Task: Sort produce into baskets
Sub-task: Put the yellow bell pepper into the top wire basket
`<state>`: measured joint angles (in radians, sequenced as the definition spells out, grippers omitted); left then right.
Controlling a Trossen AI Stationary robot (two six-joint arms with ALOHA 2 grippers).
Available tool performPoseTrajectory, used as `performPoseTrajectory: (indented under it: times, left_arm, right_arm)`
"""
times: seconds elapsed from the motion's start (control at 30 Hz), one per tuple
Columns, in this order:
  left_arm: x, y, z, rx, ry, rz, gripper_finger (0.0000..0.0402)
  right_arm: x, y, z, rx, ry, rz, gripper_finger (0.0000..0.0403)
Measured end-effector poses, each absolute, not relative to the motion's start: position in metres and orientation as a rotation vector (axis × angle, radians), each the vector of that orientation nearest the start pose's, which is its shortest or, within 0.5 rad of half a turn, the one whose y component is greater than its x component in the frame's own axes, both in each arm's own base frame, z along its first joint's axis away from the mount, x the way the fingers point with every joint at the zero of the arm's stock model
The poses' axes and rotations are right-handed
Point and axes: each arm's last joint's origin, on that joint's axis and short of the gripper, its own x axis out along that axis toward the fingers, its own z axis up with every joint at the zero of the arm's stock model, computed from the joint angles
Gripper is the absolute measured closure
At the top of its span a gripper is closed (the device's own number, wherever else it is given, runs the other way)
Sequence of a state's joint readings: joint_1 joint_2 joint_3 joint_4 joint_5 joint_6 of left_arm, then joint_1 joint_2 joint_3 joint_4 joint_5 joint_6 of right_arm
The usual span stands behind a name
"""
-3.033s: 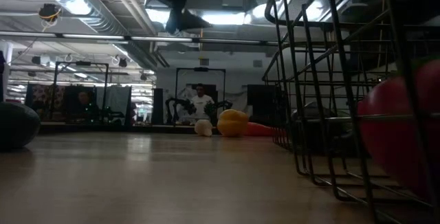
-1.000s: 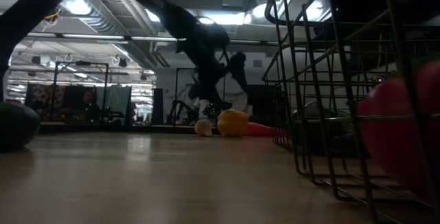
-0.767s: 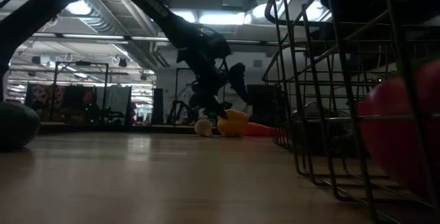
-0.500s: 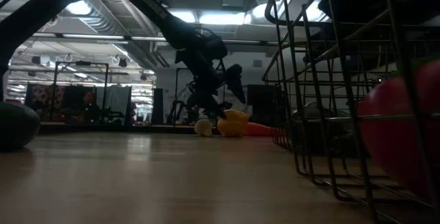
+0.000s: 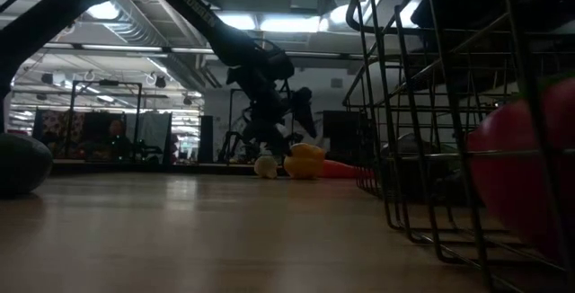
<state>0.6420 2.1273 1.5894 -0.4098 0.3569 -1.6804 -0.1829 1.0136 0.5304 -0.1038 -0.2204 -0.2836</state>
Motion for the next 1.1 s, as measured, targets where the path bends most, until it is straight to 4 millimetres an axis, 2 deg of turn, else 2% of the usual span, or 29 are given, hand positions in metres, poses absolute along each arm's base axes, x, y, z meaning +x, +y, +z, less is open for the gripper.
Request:
performPoseTrajectory:
  times: [0.17, 1.1]
  left_arm:
    - [0.3679, 0.2651, 0.1737, -1.982, 0.426, 1.034, 0.0009]
    - [0.3733, 0.2698, 0.1743, -1.974, 0.353, 0.992, 0.0009]
  right_arm:
    - [0.2036, -0.0312, 0.2126, -0.154, 0.571, 0.118, 0.0402]
    - [0.2037, -0.0313, 0.2130, -0.155, 0.566, 0.117, 0.0402]
